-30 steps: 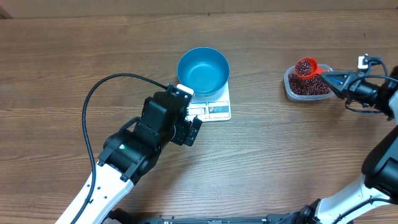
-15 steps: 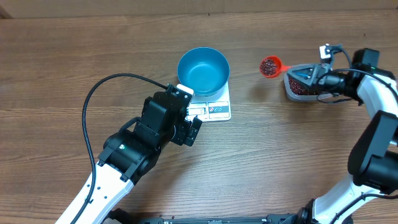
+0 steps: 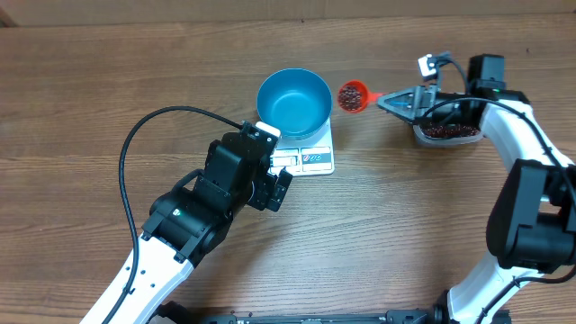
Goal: Scoop item into bowl and weigh 150g on scale
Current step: 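Carry the filled scoop left over the blue bowl, then tilt the scoop to pour beans into the blue bowl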
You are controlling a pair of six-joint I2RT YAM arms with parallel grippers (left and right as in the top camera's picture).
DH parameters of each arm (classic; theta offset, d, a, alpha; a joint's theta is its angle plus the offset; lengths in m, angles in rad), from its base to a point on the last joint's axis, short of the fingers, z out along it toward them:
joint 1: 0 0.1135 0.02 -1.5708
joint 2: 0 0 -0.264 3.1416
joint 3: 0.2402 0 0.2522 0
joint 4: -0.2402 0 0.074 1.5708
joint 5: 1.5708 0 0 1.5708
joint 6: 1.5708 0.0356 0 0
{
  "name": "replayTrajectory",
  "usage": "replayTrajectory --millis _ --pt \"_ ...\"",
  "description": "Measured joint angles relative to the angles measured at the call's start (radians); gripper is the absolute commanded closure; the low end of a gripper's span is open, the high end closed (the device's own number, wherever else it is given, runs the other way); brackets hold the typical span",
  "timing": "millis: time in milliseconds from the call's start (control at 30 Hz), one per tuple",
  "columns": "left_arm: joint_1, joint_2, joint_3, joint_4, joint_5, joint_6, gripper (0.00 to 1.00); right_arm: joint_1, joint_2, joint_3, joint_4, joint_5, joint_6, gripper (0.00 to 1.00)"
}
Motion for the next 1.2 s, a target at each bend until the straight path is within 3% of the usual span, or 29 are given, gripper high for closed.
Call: replayTrajectory --millis 400,733,1200 --pt "0.0 0.0 0.0 0.0 0.0 0.0 0.0 0.144 0.0 -0.001 0.19 0.026 0.072 0.96" --pt "0.0 0.0 0.0 0.0 0.0 0.0 0.0 0.232 0.0 -0.001 0.312 0.212 0.075 0.96" --pt "0.0 0.0 0.0 0.0 0.0 0.0 0.0 0.251 0.0 -0.001 0.376 0.263 -0.163 0.96"
